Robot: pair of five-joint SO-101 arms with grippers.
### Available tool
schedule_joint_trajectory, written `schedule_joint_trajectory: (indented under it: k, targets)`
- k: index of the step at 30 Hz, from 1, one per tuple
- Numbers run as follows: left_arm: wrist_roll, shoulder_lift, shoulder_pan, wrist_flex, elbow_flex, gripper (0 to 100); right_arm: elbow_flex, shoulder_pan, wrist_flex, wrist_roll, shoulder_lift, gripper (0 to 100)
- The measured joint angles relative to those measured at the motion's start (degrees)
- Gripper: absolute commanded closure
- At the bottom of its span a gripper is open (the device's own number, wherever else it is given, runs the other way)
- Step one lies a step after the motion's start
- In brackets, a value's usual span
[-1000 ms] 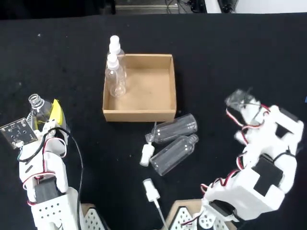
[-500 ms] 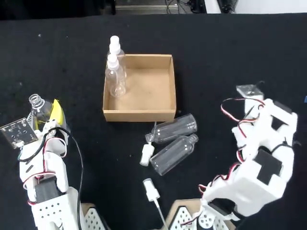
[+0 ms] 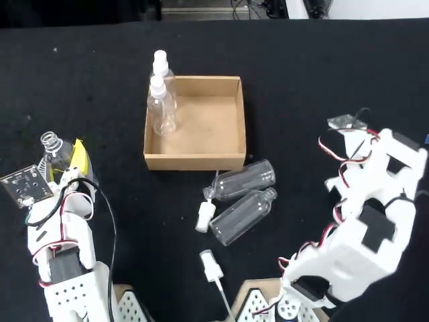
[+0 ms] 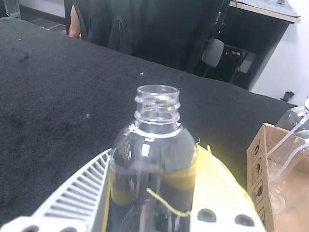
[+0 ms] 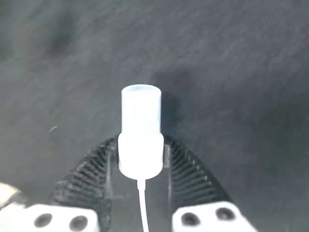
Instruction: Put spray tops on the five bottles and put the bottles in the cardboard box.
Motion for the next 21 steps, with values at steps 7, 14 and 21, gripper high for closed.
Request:
schedule_joint_trajectory:
  k: [7,14,21]
  targets:
    - [0.0,0.0,0.0,-4.48,0.0,88,-2.99,-5.01,9.23,-13.71,-19.96,98.8]
    - [0.0,0.0,0.0,-5.1,0.0,88,-2.99,-16.79,9.41,-29.1,-40.88,98.8]
    - [0.0,0.0,0.0,-6.59,0.0,88,-6.77,-39.21,8.35,-43.34,-55.03,98.7]
